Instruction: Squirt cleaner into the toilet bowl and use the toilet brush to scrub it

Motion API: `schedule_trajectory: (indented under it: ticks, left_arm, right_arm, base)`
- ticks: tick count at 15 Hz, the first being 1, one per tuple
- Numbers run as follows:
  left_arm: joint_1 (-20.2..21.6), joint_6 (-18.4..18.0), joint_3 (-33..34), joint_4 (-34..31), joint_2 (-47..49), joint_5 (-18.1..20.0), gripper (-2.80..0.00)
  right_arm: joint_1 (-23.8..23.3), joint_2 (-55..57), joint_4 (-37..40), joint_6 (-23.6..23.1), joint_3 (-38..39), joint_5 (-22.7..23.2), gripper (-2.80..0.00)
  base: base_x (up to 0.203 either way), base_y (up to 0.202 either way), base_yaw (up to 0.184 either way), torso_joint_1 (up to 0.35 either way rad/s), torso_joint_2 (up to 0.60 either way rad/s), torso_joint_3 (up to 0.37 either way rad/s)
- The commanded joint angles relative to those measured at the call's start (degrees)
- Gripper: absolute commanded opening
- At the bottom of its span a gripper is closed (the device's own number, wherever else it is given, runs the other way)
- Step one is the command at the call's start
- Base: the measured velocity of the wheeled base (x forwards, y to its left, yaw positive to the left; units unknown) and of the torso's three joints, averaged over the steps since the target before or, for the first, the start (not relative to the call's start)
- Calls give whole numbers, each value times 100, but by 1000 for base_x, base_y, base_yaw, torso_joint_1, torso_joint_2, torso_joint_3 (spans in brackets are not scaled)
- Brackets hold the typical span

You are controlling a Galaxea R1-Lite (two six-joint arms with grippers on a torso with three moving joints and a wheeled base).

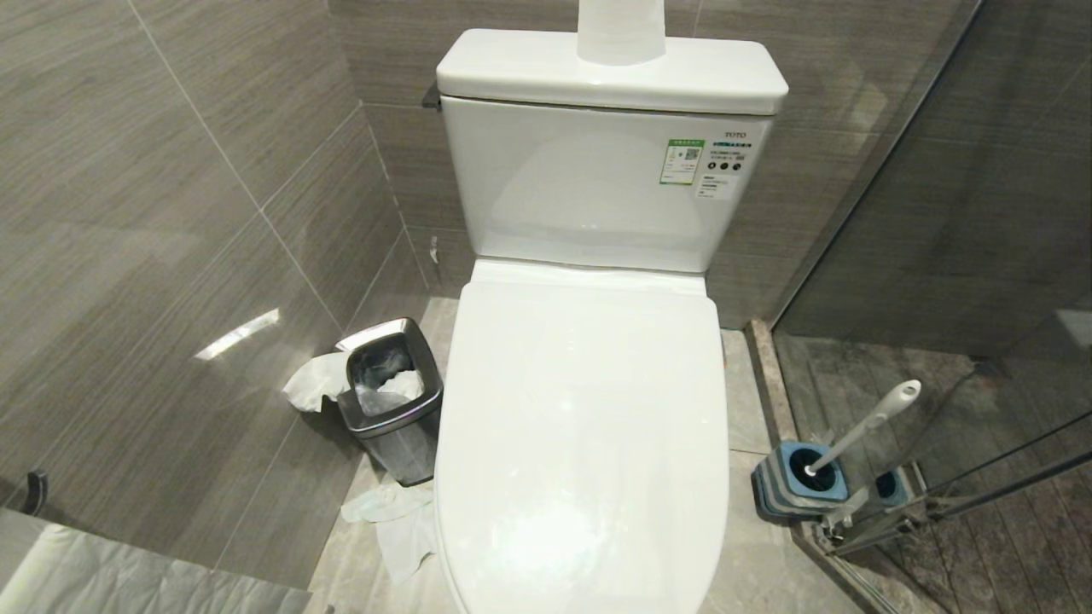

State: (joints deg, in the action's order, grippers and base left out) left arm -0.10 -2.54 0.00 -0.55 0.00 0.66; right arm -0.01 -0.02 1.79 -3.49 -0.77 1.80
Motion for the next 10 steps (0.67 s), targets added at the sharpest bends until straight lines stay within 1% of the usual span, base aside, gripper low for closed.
schedule_trajectory:
  ticks: [1, 2, 3, 5, 10]
  left_arm:
    - [1, 28, 9, 2, 9, -9, -280]
    - [1, 25, 9, 2, 3, -13, -280]
    - [1, 41, 9, 1, 9, -13, -280]
    - [1, -1, 9, -15, 9, 13, -280]
    - [1, 52, 9, 2, 1, -22, -280]
  right_arm:
    - [1, 2, 5, 253, -1, -26, -280]
    - [1, 2, 5, 396, -2, -112, -280]
    - [1, 2, 5, 418, -2, -136, -280]
    - [1, 2, 5, 411, -2, -152, -280]
    - [1, 2, 5, 437, 6, -197, -280]
  base:
    - [0, 0, 0, 0, 0, 0]
    - [0, 0, 0, 0, 0, 0]
    - [0, 0, 0, 0, 0, 0]
    - [0, 0, 0, 0, 0, 0]
    - [0, 0, 0, 0, 0, 0]
